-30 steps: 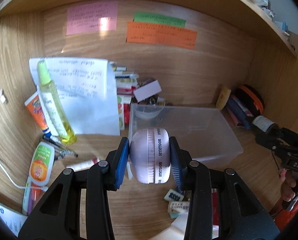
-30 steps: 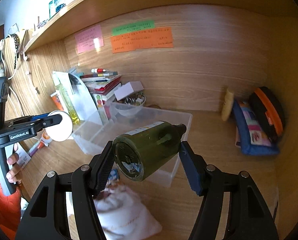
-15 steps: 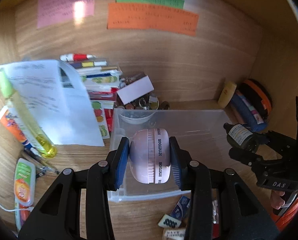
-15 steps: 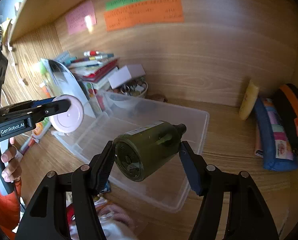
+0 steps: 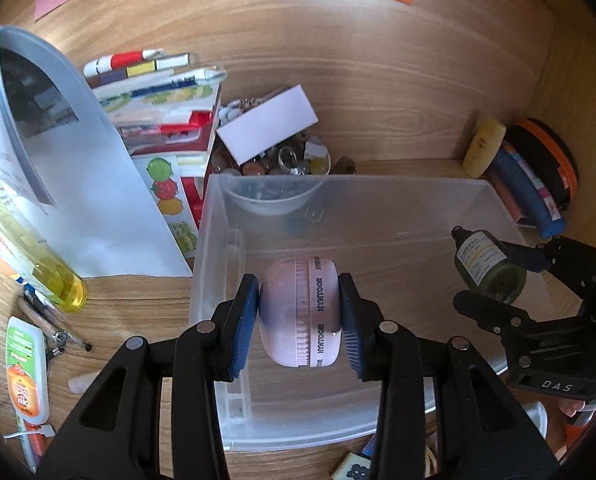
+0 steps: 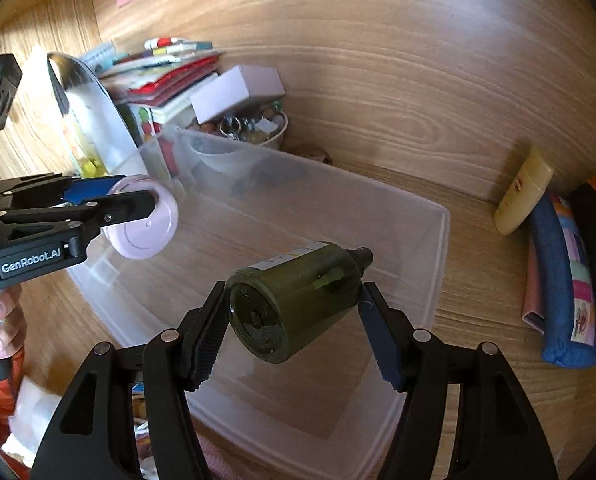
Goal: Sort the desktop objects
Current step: 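Carry the bottle and pink container into the clear box and release both, then grasp a clear tape roll with the left tool while the right grasps a white tape roll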
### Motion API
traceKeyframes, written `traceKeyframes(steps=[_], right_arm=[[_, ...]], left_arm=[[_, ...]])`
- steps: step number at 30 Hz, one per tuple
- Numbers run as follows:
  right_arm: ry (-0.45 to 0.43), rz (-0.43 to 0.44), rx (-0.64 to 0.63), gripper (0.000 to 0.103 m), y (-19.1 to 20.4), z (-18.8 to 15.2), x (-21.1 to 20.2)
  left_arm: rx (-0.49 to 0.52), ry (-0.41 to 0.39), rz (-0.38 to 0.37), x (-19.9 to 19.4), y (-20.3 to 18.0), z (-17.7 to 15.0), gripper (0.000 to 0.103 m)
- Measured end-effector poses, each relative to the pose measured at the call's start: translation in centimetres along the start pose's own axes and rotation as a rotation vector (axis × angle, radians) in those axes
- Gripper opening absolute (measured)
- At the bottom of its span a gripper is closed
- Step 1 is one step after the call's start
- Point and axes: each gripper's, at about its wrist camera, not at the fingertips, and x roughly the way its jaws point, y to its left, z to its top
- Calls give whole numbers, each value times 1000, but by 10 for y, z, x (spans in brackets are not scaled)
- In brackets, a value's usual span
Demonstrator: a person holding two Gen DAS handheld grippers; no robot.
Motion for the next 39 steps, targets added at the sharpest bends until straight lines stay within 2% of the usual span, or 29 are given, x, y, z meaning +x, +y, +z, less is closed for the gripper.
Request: traceKeyframes(steps=[5, 9, 14, 19, 21, 22, 23, 29, 36, 39], right_arm=[[32, -19, -7, 61, 6, 2, 14], [38, -40, -4, 62, 11, 1, 15], [30, -66, -15, 66, 18, 0, 8], [-6, -71, 9, 72, 18, -5, -13], [-20, -72, 25, 74, 17, -8, -23], [-29, -67, 37, 75, 16, -10, -30], [-36, -62, 44, 76, 16, -12, -35], [-92, -56, 62, 79, 21, -29, -72], [-123, -33, 64, 80, 34, -58, -104], [-134, -16, 46, 80, 46, -70, -117]], left_arm=[[-3, 42, 9, 10, 0, -3, 39], [25, 15, 34, 3, -7, -4, 40], [45, -31, 27, -14, -12, -4, 60], [50, -83, 9, -43, -13, -6, 62], [48, -101, 1, -56, -12, -8, 70], [45, -116, -5, -65, -11, -11, 78], [43, -132, -10, -73, -10, -14, 81], [65, -167, 15, -108, -7, -41, 85], [83, -174, 41, -137, -3, -82, 86], [79, -175, 47, -151, 1, -101, 93]])
